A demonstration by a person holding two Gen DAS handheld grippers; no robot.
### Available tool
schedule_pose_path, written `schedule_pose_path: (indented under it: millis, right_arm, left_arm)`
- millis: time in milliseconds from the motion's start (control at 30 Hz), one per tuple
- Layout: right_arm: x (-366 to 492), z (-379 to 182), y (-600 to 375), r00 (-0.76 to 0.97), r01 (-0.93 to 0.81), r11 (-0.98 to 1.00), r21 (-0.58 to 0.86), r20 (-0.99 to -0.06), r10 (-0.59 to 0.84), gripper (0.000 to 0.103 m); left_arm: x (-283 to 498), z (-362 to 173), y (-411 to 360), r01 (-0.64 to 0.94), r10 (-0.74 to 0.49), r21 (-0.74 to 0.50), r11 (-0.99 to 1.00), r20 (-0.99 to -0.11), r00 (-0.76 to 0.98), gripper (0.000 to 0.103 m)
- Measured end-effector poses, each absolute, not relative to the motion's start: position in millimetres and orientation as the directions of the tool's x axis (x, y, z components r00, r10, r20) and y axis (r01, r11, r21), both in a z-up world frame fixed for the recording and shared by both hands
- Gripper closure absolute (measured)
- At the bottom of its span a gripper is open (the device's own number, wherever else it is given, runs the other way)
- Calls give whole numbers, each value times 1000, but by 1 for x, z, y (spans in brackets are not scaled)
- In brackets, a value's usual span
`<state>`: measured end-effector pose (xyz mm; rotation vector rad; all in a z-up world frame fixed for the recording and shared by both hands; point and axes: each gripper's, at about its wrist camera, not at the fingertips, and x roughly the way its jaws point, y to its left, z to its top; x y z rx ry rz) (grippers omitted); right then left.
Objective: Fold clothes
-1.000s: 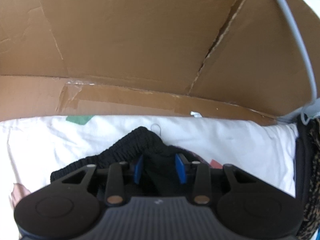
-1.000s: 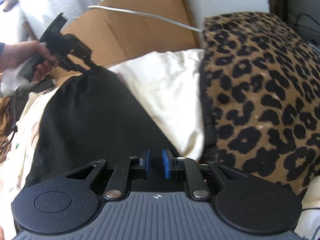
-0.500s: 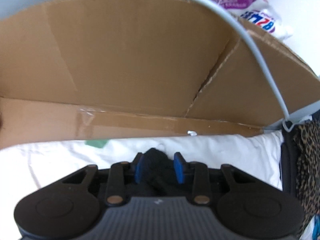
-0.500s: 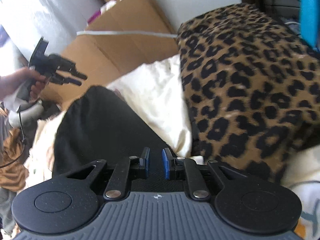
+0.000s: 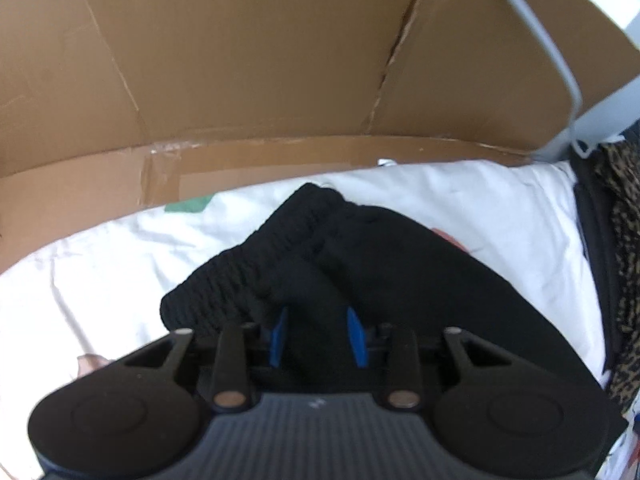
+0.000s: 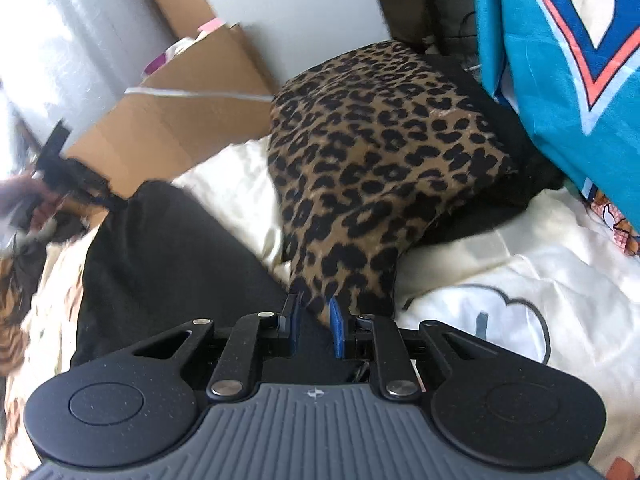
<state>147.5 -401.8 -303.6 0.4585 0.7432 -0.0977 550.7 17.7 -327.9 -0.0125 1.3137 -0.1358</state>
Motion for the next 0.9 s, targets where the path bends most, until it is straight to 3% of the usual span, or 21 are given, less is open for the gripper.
schedule_pose_path:
  millis: [200,467,667,900]
  right_arm:
    - [151,-316,-382,692,200,914,352,-711,122,86]
    - [162,-336,-387,647,288,904,315,-760,59,86]
    - [159,-337,-387,655,296,897,328,-754,59,86]
    - [160,-335,-386,651,299,901,316,-757,50,86]
  left_arm:
    - [557,-349,17,112,-89,-62,992,-963,256,71]
    - [546,-337,14,115,-53,-22,993,-959,279,75]
    - [506,-297,23,194,-99,-37,980,-942,321,70]
    - [470,-299,22,248,-176,-101,964,-937,303,70]
